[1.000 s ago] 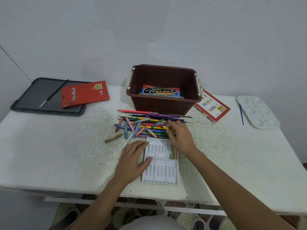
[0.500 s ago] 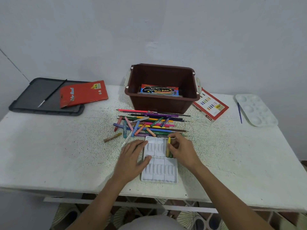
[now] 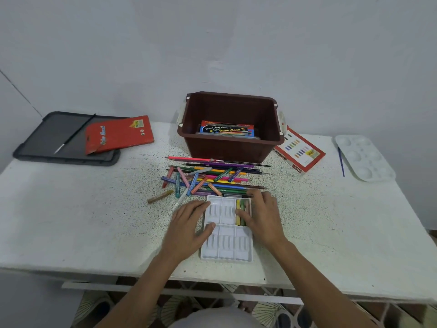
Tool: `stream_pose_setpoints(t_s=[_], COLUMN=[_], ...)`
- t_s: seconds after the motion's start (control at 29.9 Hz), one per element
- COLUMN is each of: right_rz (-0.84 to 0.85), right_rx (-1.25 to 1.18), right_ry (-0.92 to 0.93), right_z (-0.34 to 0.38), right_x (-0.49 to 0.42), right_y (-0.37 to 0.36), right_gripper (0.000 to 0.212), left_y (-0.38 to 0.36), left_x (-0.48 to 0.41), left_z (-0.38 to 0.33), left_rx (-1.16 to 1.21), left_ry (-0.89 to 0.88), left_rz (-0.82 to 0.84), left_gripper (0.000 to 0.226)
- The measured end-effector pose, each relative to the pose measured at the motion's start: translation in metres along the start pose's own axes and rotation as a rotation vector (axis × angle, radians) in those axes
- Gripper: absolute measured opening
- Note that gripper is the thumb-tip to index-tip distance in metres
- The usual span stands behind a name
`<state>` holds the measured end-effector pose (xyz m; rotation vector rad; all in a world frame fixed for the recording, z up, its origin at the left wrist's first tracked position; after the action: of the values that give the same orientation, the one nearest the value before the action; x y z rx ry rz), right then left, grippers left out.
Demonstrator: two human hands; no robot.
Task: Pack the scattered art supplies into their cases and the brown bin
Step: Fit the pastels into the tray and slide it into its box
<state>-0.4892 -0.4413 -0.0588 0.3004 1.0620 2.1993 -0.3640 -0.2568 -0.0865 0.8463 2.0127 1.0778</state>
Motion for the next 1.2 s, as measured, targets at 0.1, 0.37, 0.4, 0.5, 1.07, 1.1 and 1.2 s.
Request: stream_pose_setpoints(t_s=[0.1, 0.37, 0.4, 0.5, 1.07, 1.1, 1.2], right_rz=[-0.003, 0.018, 0.011, 0.032, 0.051, 0.012, -0.026], right_rx=[-0.012, -0.113, -0.119, -0.081, -0.028, -0.101, -0.378], right_ry=[-0.008, 0.082, 0.087, 0.119, -0.044, -0.092, -0.215], right_z=[-0.009, 0.000, 0.003, 0.014, 0.026, 0.025, 0.025], right_x=[0.000, -0.012, -0.017, -0.032, -0.093, -0.092, -0.086], right_y=[0.001, 0.004, 0.004, 0.004, -0.002, 0.002, 0.009], right_gripper=[0.062, 0.048, 0.043, 0.037, 0.014, 0.010, 0.008], left_y=[-0.001, -0.002, -0.002, -0.002, 0.000, 0.000, 0.000], left_x=[0.000, 0.000, 0.000, -0.001, 0.000, 0.000, 0.000], left_z=[0.000, 0.002, 0.002, 0.001, 0.000, 0.000, 0.000], left_rx=[0.006, 0.009, 0.008, 0.003, 0.006, 0.006, 0.008], left_ry=[0.001, 0.003, 0.001, 0.002, -0.002, -0.001, 0.002], left_rz=[0.004, 0.002, 0.003, 0.001, -0.013, -0.013, -0.014], left_gripper=[0.056, 0.057, 0.056, 0.056, 0.054, 0.054, 0.054])
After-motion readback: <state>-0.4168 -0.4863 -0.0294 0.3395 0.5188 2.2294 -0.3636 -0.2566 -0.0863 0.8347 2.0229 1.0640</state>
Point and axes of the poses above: each hand's wrist, its own x-axis away from the middle knuckle, its own y-axis out of the back of the hand, z = x × y, the point moved 5 cm from there along -x, towards the middle knuckle, and after that the axes turned 8 degrees about -x, right-handed, at the moved point
